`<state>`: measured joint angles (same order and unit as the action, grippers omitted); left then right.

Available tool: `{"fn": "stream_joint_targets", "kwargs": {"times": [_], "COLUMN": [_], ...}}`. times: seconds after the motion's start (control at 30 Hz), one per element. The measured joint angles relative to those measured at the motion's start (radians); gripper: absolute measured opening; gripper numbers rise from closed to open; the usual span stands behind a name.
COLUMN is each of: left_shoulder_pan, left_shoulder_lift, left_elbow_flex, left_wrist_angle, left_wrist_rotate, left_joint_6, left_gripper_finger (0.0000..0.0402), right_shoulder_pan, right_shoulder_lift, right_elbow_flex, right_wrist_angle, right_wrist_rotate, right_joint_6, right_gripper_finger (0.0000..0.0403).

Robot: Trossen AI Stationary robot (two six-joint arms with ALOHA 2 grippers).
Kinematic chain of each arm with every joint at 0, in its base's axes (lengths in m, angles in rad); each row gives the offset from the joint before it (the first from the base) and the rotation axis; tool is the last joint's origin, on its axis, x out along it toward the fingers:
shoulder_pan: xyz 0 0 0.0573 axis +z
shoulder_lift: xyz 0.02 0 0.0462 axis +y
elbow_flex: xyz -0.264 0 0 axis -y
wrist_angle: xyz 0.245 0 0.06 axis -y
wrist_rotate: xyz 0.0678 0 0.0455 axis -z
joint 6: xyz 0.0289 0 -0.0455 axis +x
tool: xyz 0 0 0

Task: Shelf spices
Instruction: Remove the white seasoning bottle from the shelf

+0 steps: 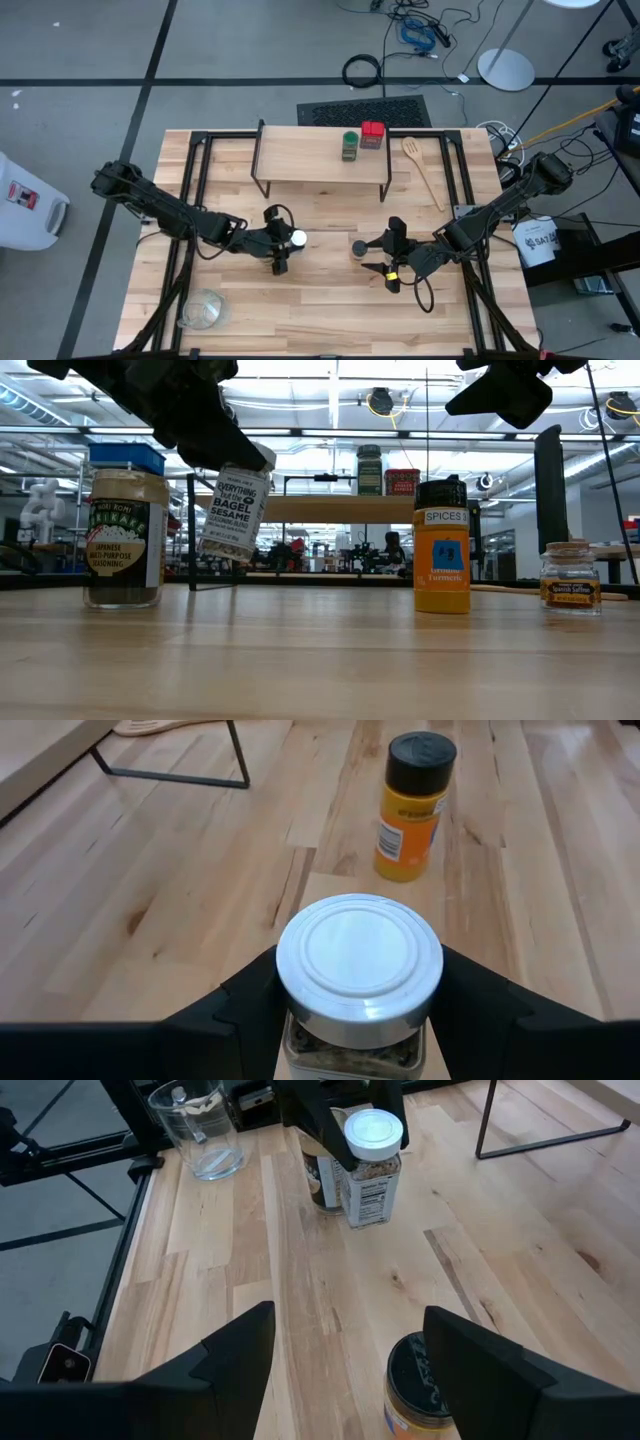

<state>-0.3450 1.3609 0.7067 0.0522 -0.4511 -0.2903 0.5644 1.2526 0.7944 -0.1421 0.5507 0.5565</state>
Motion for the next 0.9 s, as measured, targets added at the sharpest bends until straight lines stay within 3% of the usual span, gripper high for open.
{"fn": "stream_joint_targets", "kwargs": {"times": [0.9], "left_shoulder_pan": [0.000], "left_shoulder_lift": [0.104], "left_elbow_flex": [0.000], "left_wrist_angle": [0.006], "left_wrist_rotate": [0.042], "left_joint_6": [-0.019], "left_gripper_finger": [0.0208], "right_shoulder_pan": [0.000], "right_shoulder_lift": [0.000], "right_elbow_flex": [0.000], "right_wrist_angle": [-0.004], "right_wrist_rotate": [0.000], "right_joint_6": [0.000], "right_gripper_finger": [0.0242]}}
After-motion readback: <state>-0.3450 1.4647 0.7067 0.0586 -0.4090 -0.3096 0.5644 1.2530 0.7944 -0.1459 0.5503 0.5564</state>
